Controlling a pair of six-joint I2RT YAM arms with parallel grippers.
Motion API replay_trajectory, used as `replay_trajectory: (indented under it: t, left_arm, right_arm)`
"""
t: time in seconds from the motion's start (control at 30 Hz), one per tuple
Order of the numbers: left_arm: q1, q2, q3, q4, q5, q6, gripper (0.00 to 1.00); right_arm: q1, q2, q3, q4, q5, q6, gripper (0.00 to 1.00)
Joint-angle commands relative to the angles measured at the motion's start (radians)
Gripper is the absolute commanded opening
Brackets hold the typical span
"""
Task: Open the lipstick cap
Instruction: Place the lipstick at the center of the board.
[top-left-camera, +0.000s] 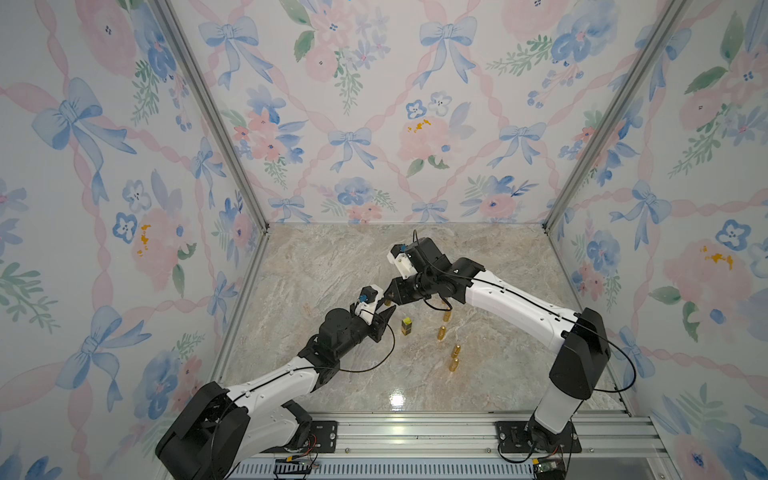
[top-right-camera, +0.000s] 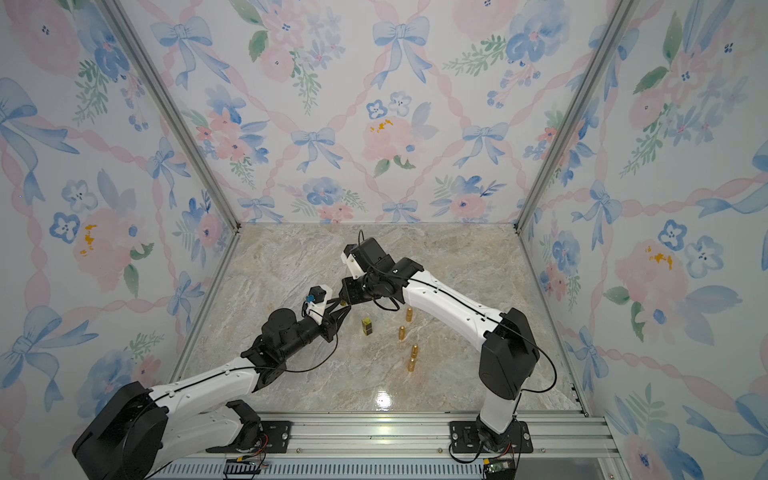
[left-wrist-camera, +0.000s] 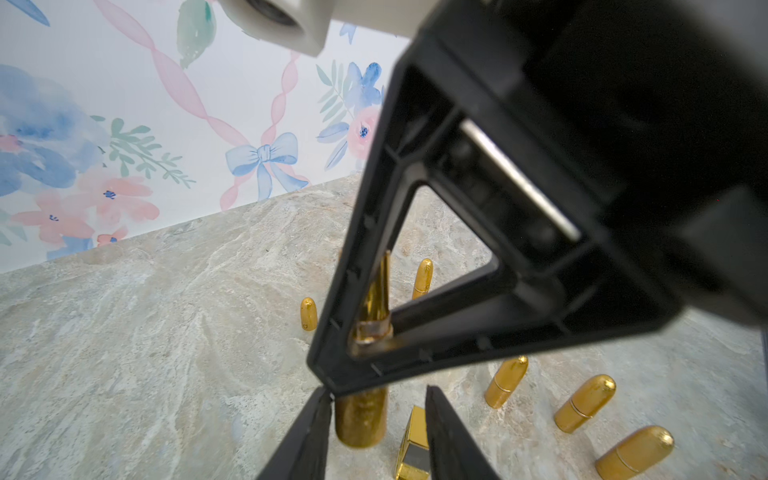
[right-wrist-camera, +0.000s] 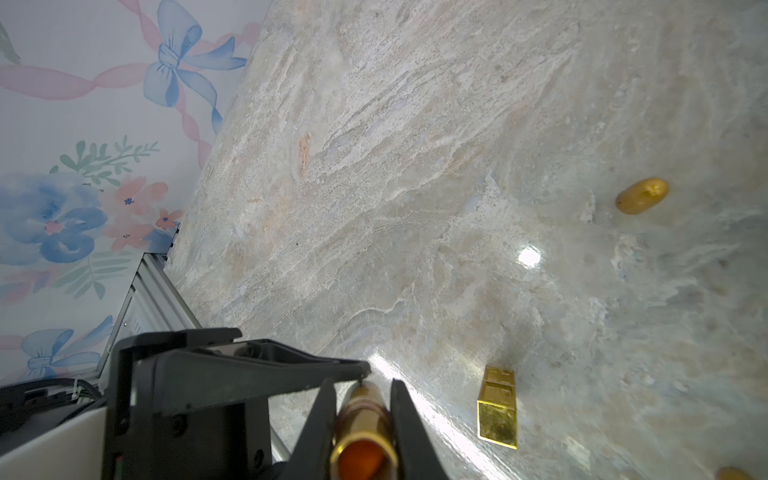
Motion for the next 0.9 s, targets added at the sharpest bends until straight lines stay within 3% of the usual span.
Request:
replay_trajectory:
  t: [0.0,0.57,0.87]
  left_arm:
    - [-0.007,-0.027,-0.020,-0.001,-0.049,-0.006,0.55]
    - [-0.004,-0.118,-0.139,-0.008,-0.300,-0.132,0.98]
    - [-0.002,-0.071,-0.125,-0.008,-0.343,-0.177,0.98]
  right_arm:
    - [-0.011,0.030,0.044,-0.018,0.085,-0.023,0.16]
    - [-0.013,0.251,0.102,0.125,0.339,-0.059,0.16]
    - [-0.037,0.371,0.097,0.228,0.421,-0.070,0.16]
